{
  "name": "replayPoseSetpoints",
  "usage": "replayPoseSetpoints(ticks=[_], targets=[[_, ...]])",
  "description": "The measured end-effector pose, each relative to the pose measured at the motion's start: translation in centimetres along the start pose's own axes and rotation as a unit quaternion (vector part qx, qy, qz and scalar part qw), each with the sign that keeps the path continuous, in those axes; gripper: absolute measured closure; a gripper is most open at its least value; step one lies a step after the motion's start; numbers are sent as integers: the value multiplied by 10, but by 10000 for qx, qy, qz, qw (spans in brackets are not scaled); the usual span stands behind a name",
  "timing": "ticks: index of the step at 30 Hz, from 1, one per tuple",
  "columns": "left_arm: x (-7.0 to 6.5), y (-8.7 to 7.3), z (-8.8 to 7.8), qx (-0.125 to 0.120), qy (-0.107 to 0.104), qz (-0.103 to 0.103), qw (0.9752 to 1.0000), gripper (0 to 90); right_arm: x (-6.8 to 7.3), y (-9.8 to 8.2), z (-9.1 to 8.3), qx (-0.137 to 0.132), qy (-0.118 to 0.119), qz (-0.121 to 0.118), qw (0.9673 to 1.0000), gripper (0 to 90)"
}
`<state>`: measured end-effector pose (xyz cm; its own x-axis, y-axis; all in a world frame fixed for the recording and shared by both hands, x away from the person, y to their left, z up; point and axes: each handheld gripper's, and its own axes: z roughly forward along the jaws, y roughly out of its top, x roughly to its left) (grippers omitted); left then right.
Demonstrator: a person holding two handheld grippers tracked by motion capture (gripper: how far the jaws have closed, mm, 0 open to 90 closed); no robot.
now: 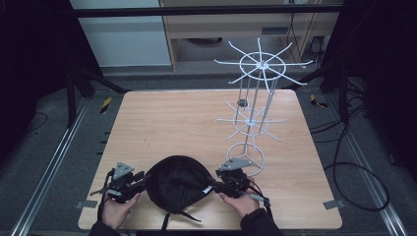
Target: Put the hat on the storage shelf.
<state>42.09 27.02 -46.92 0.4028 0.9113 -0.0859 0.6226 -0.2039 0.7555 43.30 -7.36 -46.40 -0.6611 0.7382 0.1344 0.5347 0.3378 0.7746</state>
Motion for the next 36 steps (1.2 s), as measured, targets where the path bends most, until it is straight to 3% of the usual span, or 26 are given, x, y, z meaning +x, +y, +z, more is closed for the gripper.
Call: replayPoseSetpoints(ticks=[2,7,12,14,17,20,21,22,24,26,28,33,36], targets=[[0,-1,2,81,-17,11,10000,726,0,-3,6,177,4,21,9998,601],[0,-2,4,239,-20,26,9997,773,0,-6,13,309,73,112,9994,643],[0,-1,4,270,-18,16,9996,803,1,-6,17,428,162,236,9987,806],[-1,-1,5,259,-47,-10,9997,807,1,-5,16,419,182,242,9987,813],[-4,0,6,218,-100,-30,9997,816,3,0,9,253,128,160,9995,820],[-9,1,8,154,-93,27,9998,818,6,8,-4,-115,16,18,9999,820],[-10,2,9,134,-83,43,9999,820,8,13,-11,-355,19,-121,9993,822],[-12,3,10,136,-68,62,9999,820,8,13,-11,-355,19,-121,9993,822],[-15,5,15,80,-55,53,9999,821,14,18,-21,-686,93,-260,9973,824],[-16,5,16,69,-63,50,9999,821,16,19,-22,-741,119,-268,9968,824],[-19,9,23,54,-122,4,9999,821,24,22,-26,-913,224,-428,9946,826],[-21,13,33,70,-158,-52,9998,819,33,23,-24,-972,390,-580,9928,826],[-22,15,40,87,-164,-47,9998,814,40,17,-10,-715,445,-737,9937,822]])
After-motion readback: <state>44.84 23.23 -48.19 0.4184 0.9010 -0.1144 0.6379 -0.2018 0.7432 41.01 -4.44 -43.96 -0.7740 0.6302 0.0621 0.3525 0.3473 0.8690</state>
